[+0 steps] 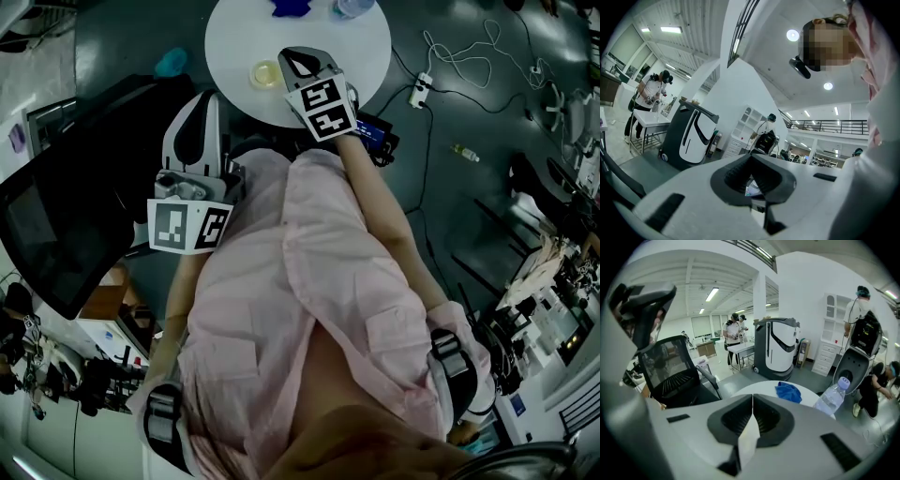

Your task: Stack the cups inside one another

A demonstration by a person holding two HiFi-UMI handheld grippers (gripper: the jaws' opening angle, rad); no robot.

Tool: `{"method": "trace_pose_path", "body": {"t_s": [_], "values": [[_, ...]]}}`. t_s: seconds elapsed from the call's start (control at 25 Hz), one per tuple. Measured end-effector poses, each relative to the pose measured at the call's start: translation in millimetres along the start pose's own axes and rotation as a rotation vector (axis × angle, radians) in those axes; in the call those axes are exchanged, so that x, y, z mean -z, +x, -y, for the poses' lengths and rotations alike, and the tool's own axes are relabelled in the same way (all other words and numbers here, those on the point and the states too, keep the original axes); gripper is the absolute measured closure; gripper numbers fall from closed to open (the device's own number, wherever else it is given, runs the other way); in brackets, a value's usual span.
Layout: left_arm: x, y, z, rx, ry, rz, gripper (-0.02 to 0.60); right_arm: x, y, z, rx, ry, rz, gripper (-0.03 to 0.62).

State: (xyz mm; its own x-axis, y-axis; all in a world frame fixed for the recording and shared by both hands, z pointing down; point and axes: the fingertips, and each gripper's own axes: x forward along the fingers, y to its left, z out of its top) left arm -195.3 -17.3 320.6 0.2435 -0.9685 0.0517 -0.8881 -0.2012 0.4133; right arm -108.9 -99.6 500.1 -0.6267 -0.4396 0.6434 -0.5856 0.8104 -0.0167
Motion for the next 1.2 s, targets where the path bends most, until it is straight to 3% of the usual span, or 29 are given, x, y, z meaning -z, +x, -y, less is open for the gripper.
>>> {"method": "trace_pose_path", "body": {"t_s": [0.28,0.76,1.2], "values": [[6,6,21,0.026,0.017,-0.004,0.566,-28,-54,17,0.047,0.087,0.167,0.563],[17,17,74,0.111,0.05,-0.001,0.566,-73,-157,42,0.134,0.13,0.434,0.563],[37,19,121,0.172,0.06,-0.002,0.566,-61,-245,60,0.221,0.157,0.573,0.563]]}}
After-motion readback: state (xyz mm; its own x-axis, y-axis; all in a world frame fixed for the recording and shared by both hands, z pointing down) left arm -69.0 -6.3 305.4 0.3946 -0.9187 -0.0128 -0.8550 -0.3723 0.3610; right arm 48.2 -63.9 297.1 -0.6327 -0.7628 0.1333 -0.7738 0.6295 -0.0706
